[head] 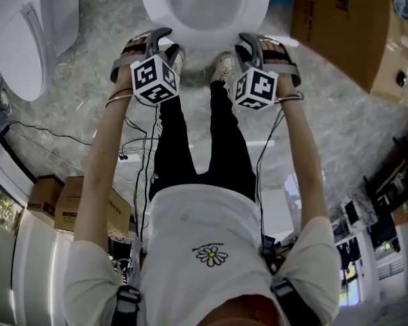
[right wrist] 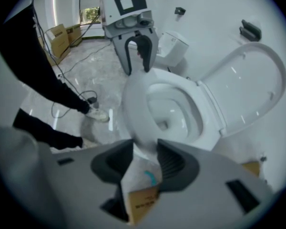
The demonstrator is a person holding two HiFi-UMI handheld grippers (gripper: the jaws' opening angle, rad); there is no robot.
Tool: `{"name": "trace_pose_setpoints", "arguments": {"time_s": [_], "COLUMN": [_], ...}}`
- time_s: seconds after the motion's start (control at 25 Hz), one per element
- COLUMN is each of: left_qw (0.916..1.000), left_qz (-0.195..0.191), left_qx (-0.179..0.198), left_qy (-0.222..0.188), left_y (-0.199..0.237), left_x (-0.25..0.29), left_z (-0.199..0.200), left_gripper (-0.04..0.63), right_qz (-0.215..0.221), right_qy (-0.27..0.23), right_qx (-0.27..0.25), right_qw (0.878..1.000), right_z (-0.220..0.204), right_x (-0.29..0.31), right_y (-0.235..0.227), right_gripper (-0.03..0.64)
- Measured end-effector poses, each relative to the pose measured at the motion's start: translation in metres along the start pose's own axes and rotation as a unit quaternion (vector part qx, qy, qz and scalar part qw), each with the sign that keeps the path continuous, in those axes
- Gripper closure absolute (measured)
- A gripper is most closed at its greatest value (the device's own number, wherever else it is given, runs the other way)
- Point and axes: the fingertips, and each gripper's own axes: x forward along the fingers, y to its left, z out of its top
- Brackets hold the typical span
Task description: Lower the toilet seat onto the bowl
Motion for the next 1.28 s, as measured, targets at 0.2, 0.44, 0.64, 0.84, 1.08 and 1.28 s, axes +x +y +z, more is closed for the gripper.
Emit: {"name": "trace_pose_setpoints", "arguments": {"time_s": [0.2, 0.44, 0.64, 0.84, 1.08, 1.28], "left_qw": [0.9998, 0.9993, 0.9986, 0.9982, 0.9976, 0.9978], "left_qz": [-0.015, -0.03, -0.043, -0.046, -0.051, -0.048], "left_qx": [-0.002, -0.003, -0.009, -0.018, -0.022, -0.024], "left_qy": [0.011, 0.022, 0.029, 0.035, 0.042, 0.04], "left_y": [-0.007, -0.012, -0.016, -0.016, -0.017, -0.017], "left_x": [0.018, 0.038, 0.053, 0.062, 0.069, 0.07], "left_z": [-0.007, -0.017, -0.024, -0.03, -0.034, -0.035], "left_gripper": [0.39, 0.396, 0.403, 0.407, 0.413, 0.414], "right_qz": [0.018, 0.035, 0.047, 0.055, 0.065, 0.07], "right_qy": [0.006, 0.014, 0.021, 0.026, 0.029, 0.027], "right_qx": [-0.001, -0.01, -0.006, 0.001, 0.001, 0.004], "right_qw": [1.0, 0.999, 0.999, 0.998, 0.997, 0.997], "right_z": [-0.007, -0.013, -0.017, -0.018, -0.02, -0.02], "right_x": [0.018, 0.039, 0.054, 0.065, 0.073, 0.077], "right_y": [0.01, 0.02, 0.028, 0.032, 0.035, 0.037], "right_gripper": [0.445, 0.449, 0.451, 0.451, 0.451, 0.451]}}
